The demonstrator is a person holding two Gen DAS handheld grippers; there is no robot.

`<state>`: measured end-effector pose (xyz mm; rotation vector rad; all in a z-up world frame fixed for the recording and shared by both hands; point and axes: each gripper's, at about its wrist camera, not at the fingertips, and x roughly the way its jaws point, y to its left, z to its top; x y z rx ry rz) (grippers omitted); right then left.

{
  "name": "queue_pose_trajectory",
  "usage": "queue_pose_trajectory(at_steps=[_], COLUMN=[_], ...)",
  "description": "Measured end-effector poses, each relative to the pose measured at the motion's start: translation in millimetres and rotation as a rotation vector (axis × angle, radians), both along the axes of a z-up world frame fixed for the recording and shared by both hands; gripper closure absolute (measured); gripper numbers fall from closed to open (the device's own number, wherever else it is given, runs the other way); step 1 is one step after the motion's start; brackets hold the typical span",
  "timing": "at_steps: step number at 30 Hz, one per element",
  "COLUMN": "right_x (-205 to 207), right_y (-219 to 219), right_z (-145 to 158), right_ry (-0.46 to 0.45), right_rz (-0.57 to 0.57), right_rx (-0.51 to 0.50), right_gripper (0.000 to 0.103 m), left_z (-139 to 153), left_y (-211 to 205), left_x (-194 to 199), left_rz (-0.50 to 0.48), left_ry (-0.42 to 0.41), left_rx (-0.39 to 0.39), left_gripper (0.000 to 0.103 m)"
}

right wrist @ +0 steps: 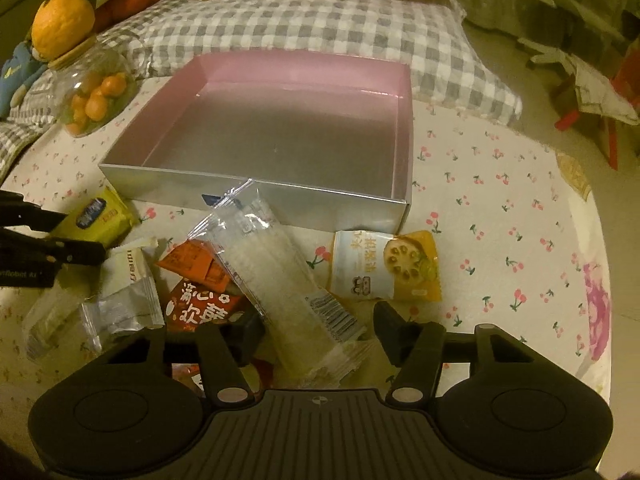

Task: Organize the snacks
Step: 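Grasp the yellow blue-label pack with the left tool while the right tool grasps the translucent white bag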

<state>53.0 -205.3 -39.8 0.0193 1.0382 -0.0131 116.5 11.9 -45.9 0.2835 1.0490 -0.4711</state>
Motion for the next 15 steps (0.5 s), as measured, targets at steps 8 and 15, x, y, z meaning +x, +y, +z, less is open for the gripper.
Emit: queue_pose_trajectory(at_steps=[8,15], right_x=[-3,-4], right_y=[-8,-11], right_z=[13,20], right_ry=[-0.034,-0.052], right_rz=[-0.040,-0.054], right_rx=[0.044,0.061], right_gripper=[0.055,0.056], left_z=[15,25], left_y=[13,14], left_x=[3,1], left_rz=[0.053,0.067], left_ry=[0.013,0.048], left_rx=[-0.080,-0.152], left_gripper=[0.062,0.062])
